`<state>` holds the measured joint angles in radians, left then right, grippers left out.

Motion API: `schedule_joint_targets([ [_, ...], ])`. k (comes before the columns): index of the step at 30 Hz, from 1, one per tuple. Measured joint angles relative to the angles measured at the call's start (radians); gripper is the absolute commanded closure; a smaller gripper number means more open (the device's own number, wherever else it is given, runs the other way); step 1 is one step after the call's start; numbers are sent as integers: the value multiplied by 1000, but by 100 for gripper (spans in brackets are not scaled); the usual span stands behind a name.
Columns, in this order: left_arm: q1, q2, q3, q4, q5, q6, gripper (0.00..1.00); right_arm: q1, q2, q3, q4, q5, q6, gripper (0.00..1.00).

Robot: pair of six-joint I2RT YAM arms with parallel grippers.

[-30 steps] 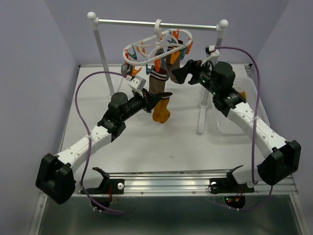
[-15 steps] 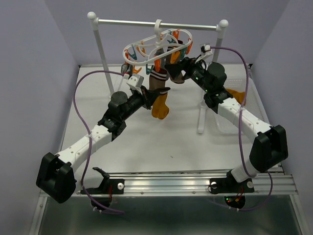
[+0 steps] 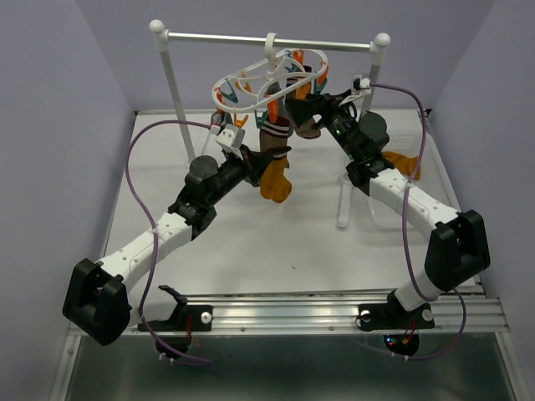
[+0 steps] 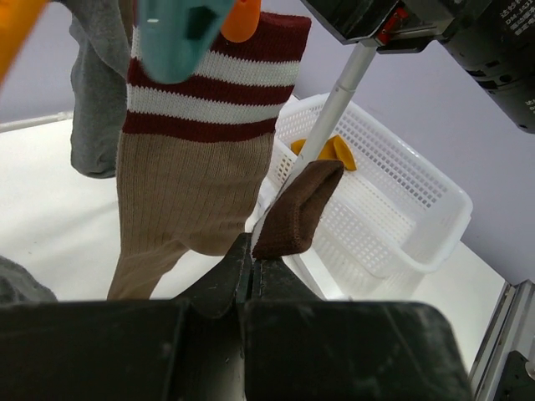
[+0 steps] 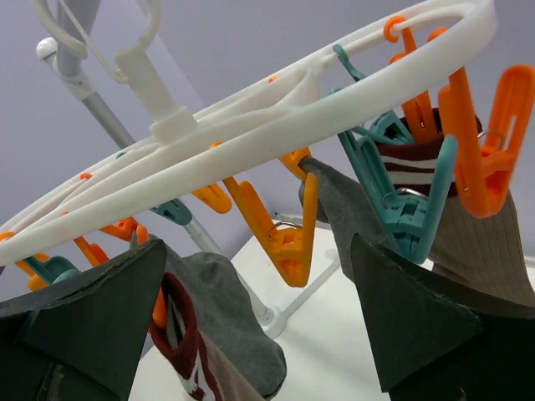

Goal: Clip the socks to the hanger

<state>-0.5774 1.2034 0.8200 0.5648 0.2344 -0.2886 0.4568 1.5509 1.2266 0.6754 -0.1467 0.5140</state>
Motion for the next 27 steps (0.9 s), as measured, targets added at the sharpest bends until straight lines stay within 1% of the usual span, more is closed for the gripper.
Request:
schedule_joint_targets([
  [4, 0, 8, 0, 23, 0, -8, 100, 8, 9, -2, 29, 15, -2, 5],
  [8, 0, 25, 0, 30, 0, -13, 100, 11, 9, -14, 59, 23, -1, 13],
  [12, 0, 34, 0, 31, 0, -17, 100, 17, 9, -20, 76, 35, -10, 16],
  [14, 0, 36, 0, 33, 0, -18, 100, 24, 9, -20, 86, 39, -21, 19],
  [21, 0, 44, 0, 44, 0, -24, 100, 32, 11, -19, 89, 45, -31, 20],
  [27, 0, 45, 0, 46, 1, -24, 100, 36, 15, -17, 89, 84, -40, 19],
])
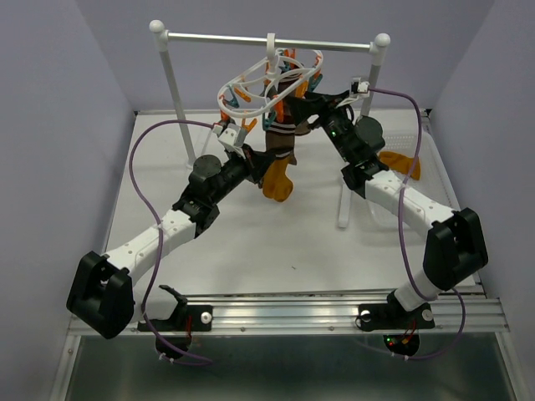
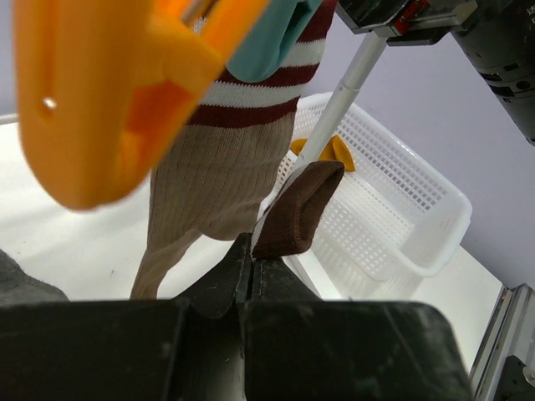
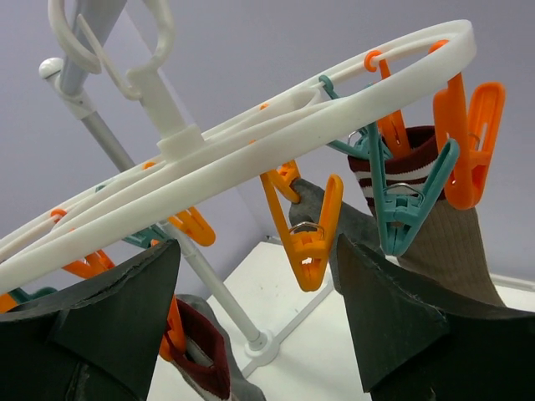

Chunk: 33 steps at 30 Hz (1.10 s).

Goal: Clip the socks to the hanger

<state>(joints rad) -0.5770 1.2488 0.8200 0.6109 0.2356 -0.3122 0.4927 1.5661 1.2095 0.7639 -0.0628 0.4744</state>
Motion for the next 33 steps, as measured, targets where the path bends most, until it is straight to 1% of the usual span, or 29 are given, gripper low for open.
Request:
schedule_joint_targets([
  [4, 0, 5, 0, 4, 5, 0, 100, 0, 18, 22, 6, 21, -6, 21],
  [6, 0, 13, 0, 7, 7, 0, 100, 2, 30, 30, 8, 27, -10, 25],
  [17, 0, 44, 21, 6, 2, 4, 100, 11, 50, 50, 9, 81, -46, 25],
  [21, 0, 45, 30, 6, -2, 8, 100, 11, 59, 68, 9, 84, -60, 33],
  [22, 0, 46, 32, 6, -3, 8, 100, 12, 62, 72, 9, 82, -61, 34],
  [27, 0, 56, 34, 8, -16, 11, 100, 12, 65, 82, 7, 81, -68, 34],
  [30, 0, 58, 34, 4, -22, 11, 100, 12, 65, 87, 7, 81, -75, 30],
  [33, 0, 58, 34, 5, -31, 14, 100, 12, 66, 91, 6, 81, -80, 30],
])
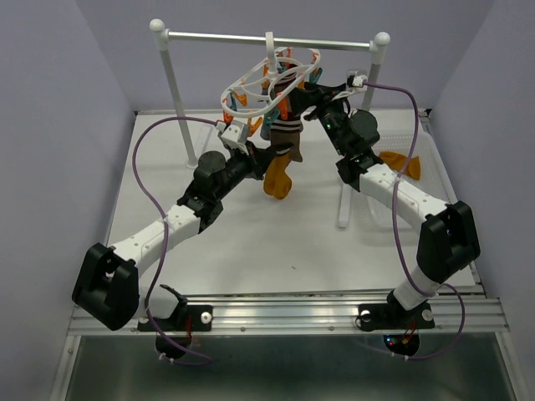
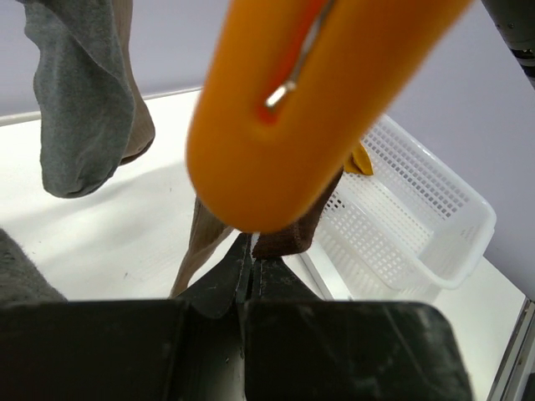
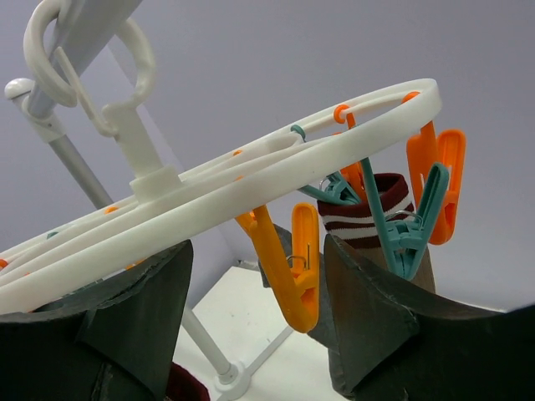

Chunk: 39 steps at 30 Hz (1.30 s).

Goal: Clip the socks to the hanger

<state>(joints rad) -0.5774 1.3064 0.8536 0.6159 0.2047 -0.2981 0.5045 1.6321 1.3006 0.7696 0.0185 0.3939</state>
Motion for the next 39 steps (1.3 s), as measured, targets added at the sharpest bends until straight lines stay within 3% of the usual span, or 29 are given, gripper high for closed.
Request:
schedule_joint_targets([
  [17, 0, 0, 0, 0, -48, 5, 100, 0, 13, 12, -6, 7, -6, 25],
  [39, 21, -45, 28, -41, -259, 7, 100, 0, -31, -75, 11, -11, -10, 22],
])
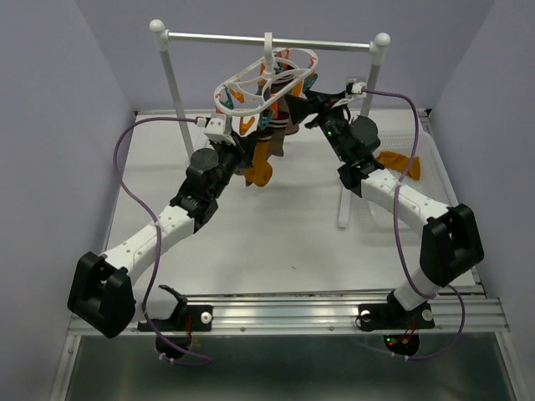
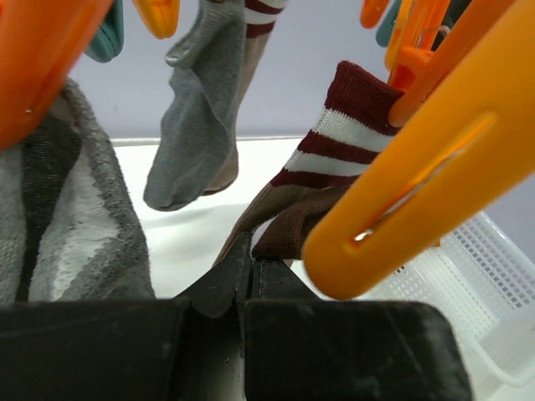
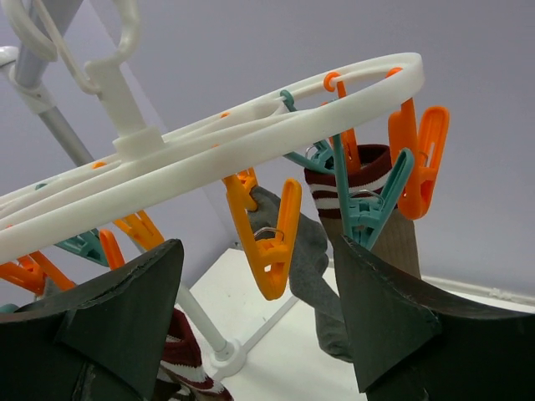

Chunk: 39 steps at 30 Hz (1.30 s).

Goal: Clip the socks to the hanger

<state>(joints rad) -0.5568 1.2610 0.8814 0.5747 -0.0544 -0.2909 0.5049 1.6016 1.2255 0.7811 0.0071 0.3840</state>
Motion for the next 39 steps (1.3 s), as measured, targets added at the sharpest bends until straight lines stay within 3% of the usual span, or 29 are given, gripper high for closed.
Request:
schedule_joint_targets([
  [11, 29, -47, 0, -31, -38, -8, 100, 0, 0, 0, 5, -93, 18, 22],
  [39, 48, -74, 0, -51, -25, -16, 100, 34, 51, 25, 110, -56, 26, 30],
])
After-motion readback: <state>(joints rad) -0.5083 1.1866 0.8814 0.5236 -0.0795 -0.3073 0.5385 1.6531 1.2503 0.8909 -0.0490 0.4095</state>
